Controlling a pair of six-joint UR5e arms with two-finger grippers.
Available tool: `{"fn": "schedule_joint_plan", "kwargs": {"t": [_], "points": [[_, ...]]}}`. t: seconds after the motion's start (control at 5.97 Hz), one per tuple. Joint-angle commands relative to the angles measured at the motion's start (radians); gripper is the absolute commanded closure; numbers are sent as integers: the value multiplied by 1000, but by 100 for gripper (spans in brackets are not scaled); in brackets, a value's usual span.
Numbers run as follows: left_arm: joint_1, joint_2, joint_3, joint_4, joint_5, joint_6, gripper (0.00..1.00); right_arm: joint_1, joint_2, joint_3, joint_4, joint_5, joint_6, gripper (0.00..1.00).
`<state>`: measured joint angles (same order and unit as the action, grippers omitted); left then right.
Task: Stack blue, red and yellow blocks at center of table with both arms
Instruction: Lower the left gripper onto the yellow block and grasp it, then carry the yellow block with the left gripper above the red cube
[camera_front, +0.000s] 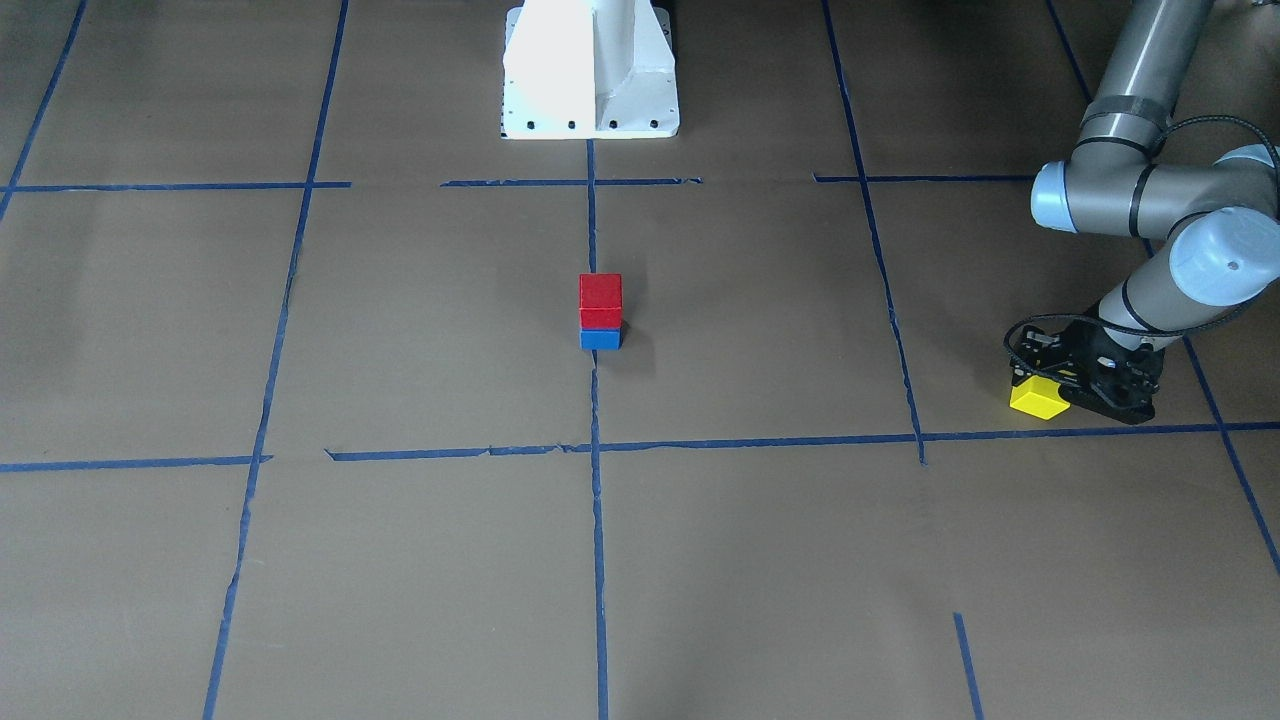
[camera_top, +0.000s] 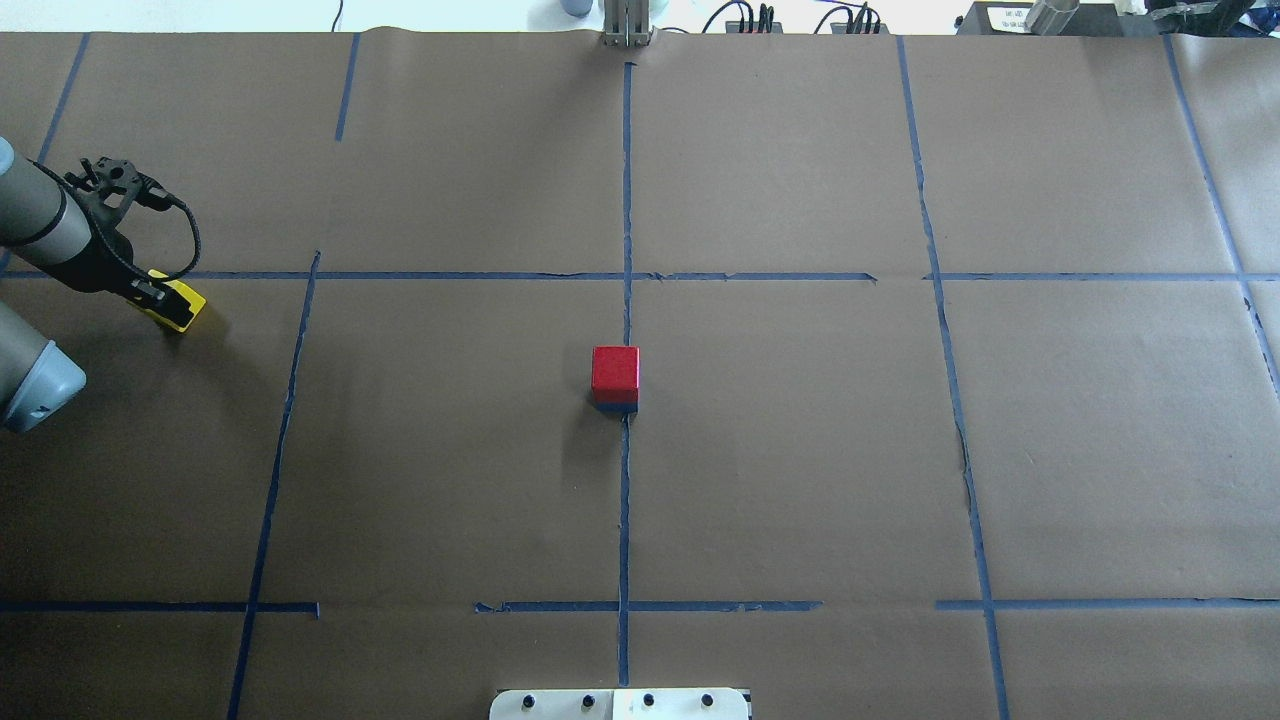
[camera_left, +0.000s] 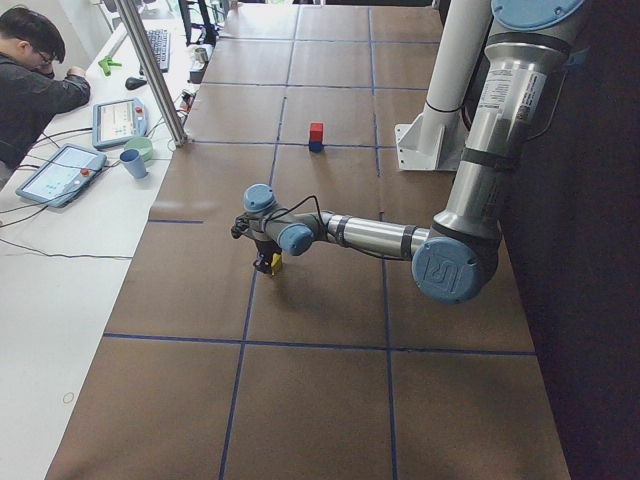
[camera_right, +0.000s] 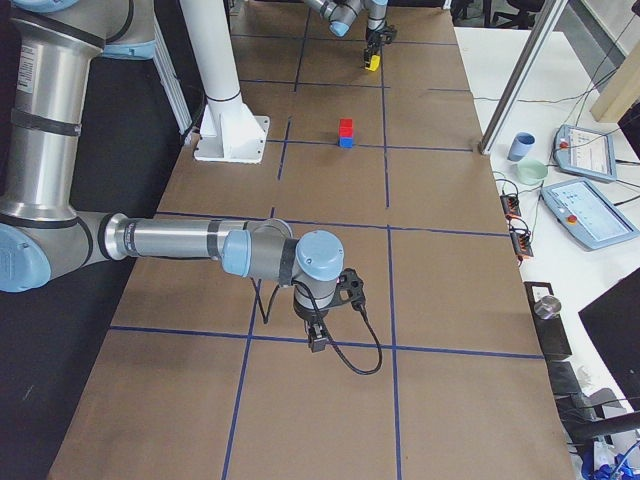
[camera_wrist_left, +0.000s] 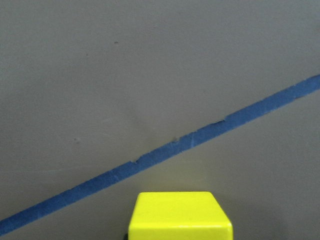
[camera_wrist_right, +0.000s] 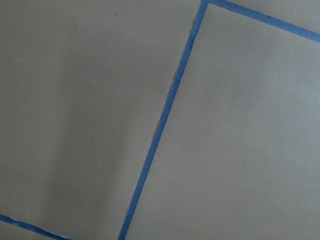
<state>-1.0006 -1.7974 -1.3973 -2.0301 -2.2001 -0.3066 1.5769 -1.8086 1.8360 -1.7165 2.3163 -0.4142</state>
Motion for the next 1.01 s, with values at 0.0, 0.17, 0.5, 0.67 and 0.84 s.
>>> {"fn": "schedule_joint_plan", "kwargs": {"t": [0.0, 0.17, 0.5, 0.67, 0.84], "points": [[-1, -7, -20, 8, -3, -2, 90, 0, 0, 0, 0, 0, 0, 0], [-1, -13, -67, 51, -3, -3, 91, 0, 0, 0, 0, 0, 2, 0], [8, -89, -219, 274, 2, -194, 91, 0, 0, 2, 0, 0, 0, 0], [81, -135, -264, 328, 17, -347, 91, 0, 0, 2, 0, 0, 0, 0], [162, -222, -265, 399, 105, -473, 91, 0, 0, 0, 0, 0, 2, 0]]}}
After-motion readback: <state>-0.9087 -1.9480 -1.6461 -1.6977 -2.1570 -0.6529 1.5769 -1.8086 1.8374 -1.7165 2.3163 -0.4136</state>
